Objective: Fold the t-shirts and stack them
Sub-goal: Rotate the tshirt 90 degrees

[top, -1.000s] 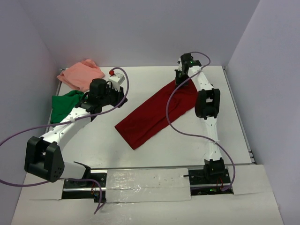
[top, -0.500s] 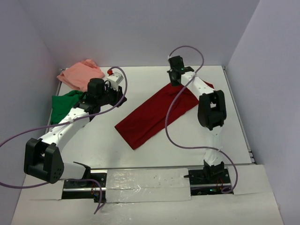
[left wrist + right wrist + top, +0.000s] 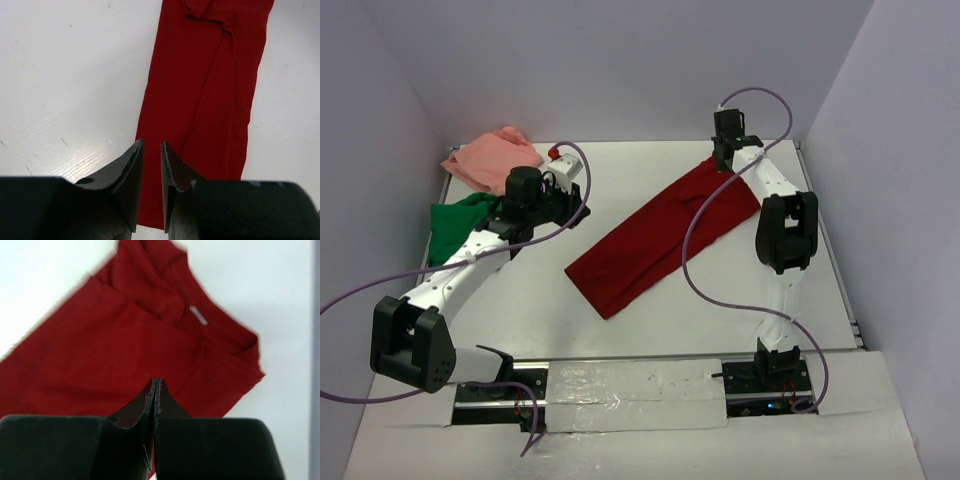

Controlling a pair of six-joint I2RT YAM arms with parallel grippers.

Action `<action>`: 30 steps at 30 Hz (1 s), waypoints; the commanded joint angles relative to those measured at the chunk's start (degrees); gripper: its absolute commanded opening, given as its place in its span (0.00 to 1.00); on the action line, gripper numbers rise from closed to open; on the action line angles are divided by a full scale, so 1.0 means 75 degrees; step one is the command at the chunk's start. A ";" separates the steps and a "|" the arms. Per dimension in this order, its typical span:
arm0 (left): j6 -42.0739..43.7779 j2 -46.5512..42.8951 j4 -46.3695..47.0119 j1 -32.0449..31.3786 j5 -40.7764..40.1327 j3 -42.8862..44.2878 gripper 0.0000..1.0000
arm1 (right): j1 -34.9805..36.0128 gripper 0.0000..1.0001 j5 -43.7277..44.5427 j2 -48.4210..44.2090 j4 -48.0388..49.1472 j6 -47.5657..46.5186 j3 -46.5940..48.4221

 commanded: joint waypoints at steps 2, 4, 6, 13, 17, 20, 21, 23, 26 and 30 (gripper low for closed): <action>0.0012 -0.0261 0.0166 0.0074 0.0109 0.0039 0.29 | -0.0513 0.00 -0.0583 0.0740 -0.1451 0.0554 0.0715; 0.0012 -0.0249 0.0166 0.0086 0.0133 0.0051 0.29 | -0.0642 0.00 -0.0711 0.0811 -0.1498 0.0566 0.0645; 0.0000 -0.0226 0.0166 0.0086 0.0121 0.0062 0.29 | -0.0724 0.00 -0.0851 0.0892 -0.1650 0.0566 0.0634; 0.0000 -0.0225 0.0154 0.0086 0.0133 0.0086 0.29 | -0.0923 0.00 -0.1472 0.1385 -0.2307 0.0542 0.0892; 0.0012 -0.0214 0.0154 0.0086 0.0144 0.0086 0.28 | -0.0994 0.00 -0.2222 0.1747 -0.2810 0.0589 0.1369; 0.0023 -0.0202 0.0142 0.0098 0.0144 0.0098 0.28 | -0.1017 0.00 -0.2644 0.2122 -0.3313 0.0648 0.1721; 0.0035 -0.0202 0.0131 0.0098 0.0156 0.0098 0.28 | -0.1017 0.00 -0.2738 0.2193 -0.3396 0.0648 0.1816; 0.0058 -0.0167 0.0119 0.0098 0.0168 0.0109 0.28 | -0.1029 0.00 -0.3078 0.2368 -0.3618 0.0625 0.2178; 0.0105 -0.0109 0.0119 0.0098 0.0191 0.0121 0.28 | -0.1076 0.00 -0.3453 0.2907 -0.4215 0.0671 0.2938; 0.0222 -0.0085 0.0014 0.0121 0.0308 0.0215 0.28 | -0.1053 0.00 -0.3384 0.3166 -0.4417 0.0613 0.3340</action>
